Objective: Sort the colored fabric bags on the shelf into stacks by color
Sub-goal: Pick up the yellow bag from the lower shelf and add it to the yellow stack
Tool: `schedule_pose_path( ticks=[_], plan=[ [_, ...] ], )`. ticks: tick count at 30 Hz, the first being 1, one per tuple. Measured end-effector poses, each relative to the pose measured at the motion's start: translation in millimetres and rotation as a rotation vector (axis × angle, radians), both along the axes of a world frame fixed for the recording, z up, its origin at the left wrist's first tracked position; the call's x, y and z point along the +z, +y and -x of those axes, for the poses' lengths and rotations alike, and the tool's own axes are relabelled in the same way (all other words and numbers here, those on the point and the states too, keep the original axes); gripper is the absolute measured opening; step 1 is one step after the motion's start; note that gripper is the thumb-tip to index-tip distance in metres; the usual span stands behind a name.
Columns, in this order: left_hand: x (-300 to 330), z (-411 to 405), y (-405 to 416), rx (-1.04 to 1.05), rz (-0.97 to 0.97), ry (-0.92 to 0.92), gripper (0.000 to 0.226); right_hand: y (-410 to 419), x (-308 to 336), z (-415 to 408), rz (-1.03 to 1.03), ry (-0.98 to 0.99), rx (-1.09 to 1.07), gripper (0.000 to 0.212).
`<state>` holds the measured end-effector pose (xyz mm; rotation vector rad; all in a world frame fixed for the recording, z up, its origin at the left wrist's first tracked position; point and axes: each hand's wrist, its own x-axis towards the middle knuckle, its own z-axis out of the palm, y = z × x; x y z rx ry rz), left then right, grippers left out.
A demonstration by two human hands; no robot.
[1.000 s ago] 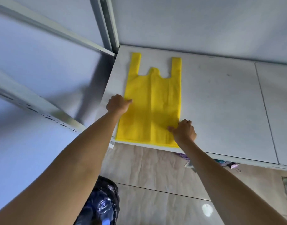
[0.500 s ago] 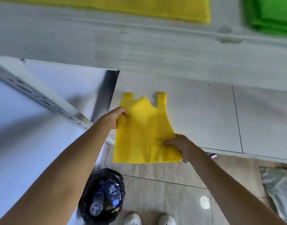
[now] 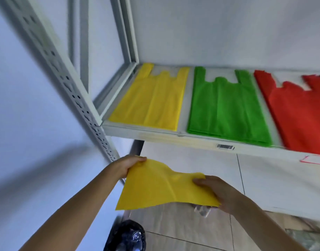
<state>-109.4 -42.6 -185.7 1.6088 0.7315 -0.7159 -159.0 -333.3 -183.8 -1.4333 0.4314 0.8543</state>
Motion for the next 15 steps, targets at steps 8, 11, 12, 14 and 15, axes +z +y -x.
schedule_pose_path(
  ticks=[8, 11, 12, 14, 15],
  plan=[
    [187, 9, -11, -0.054, 0.031, -0.333, 0.037, -11, 184, -11, -0.198, -0.275, 0.004, 0.011],
    [246, -13, -5, -0.068, -0.006, -0.412, 0.032, -5, 251, -37, -0.247, -0.378, 0.028, 0.014],
    [265, -22, -3, -0.067, -0.003, -0.448, 0.024, -2, 271, -47, -0.233, -0.422, 0.041, 0.013],
    [304, -46, 1, -0.035, -0.015, -0.545, 0.019, 6, 307, -72, -0.191, -0.510, 0.052, 0.014],
    [319, -60, 5, -0.014, -0.018, -0.594, 0.022, 10, 322, -82, -0.177, -0.562, 0.044, 0.016]
  ],
)
